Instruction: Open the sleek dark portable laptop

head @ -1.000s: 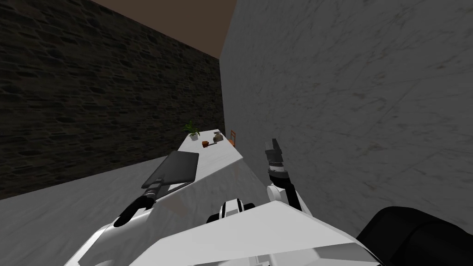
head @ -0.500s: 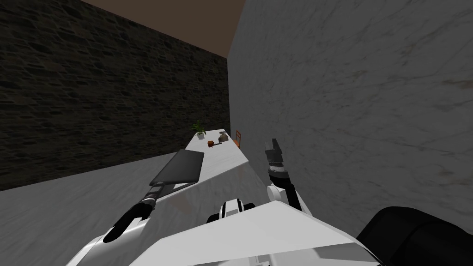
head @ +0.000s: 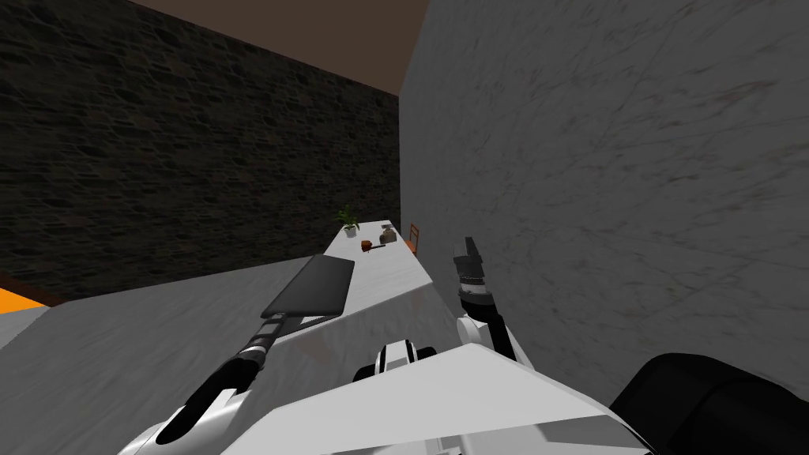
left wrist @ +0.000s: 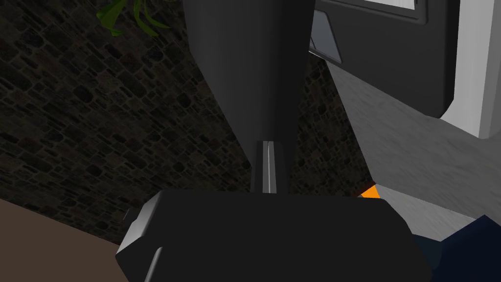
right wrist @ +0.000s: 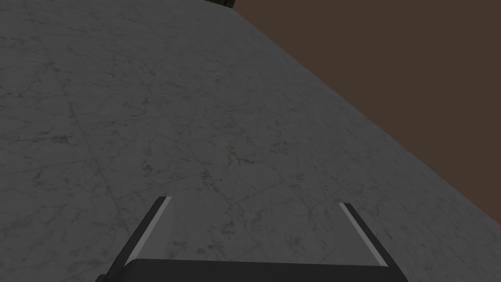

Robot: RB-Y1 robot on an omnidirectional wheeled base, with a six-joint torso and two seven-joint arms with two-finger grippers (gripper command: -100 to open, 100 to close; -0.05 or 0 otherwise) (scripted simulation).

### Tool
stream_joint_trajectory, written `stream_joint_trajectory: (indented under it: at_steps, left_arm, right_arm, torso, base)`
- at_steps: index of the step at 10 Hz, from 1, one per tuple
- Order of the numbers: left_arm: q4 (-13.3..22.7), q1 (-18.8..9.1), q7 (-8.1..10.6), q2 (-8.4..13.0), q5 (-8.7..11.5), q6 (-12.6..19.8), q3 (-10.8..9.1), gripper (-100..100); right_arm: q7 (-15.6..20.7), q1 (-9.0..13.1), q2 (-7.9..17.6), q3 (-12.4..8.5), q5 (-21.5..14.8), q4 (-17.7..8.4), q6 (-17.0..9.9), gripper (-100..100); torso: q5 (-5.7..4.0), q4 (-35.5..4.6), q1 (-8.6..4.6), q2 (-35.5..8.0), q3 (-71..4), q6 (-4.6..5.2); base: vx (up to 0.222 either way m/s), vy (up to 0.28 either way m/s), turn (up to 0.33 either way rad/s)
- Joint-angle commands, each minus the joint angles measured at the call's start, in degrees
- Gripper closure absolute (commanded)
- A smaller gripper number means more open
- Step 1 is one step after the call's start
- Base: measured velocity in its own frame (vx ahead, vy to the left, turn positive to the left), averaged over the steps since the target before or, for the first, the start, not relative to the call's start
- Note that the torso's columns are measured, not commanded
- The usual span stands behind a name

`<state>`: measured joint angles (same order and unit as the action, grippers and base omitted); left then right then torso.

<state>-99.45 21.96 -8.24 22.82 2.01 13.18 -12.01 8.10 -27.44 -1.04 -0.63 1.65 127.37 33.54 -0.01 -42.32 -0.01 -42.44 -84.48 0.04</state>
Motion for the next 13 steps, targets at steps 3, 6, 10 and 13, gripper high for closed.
stream_joint_trajectory:
  at_steps: [3, 6, 10, 13]
  left_arm:
    - [-0.4, -0.1, 0.14, 0.0, 0.2, -0.2, -0.03, 100]
    - [2.8, -1.9, 2.2, -1.9, 2.2, -1.3, 1.41, 100]
    - [2.6, -1.6, 0.95, -1.0, 0.7, -0.9, 1.04, -100]
    - [2.5, -1.5, 0.6, -0.9, 0.3, -0.7, 0.92, -100]
  right_arm:
    - [0.0, 0.0, 0.0, 0.0, 0.0, 0.0, 0.0, 0]
    - [0.0, 0.0, 0.0, 0.0, 0.0, 0.0, 0.0, 0]
    - [0.0, 0.0, 0.0, 0.0, 0.0, 0.0, 0.0, 0]
    - [0.0, 0.0, 0.0, 0.0, 0.0, 0.0, 0.0, 0]
  torso:
    - [-0.02, 0.0, -0.1, 0.1, -0.1, -0.04]
    - [0.08, 0.0, 0.28, 0.1, -0.1, -0.05]
    - [-0.15, 0.1, -0.58, 0.3, -0.2, -0.04]
    - [0.04, 0.0, 0.2, 0.1, -0.1, -0.02]
  base:
    - [-0.006, 0.024, -0.001]
    - [-0.036, 0.105, -0.034]
    - [0.005, -0.019, 0.001]
    - [0.026, -0.079, 0.004]
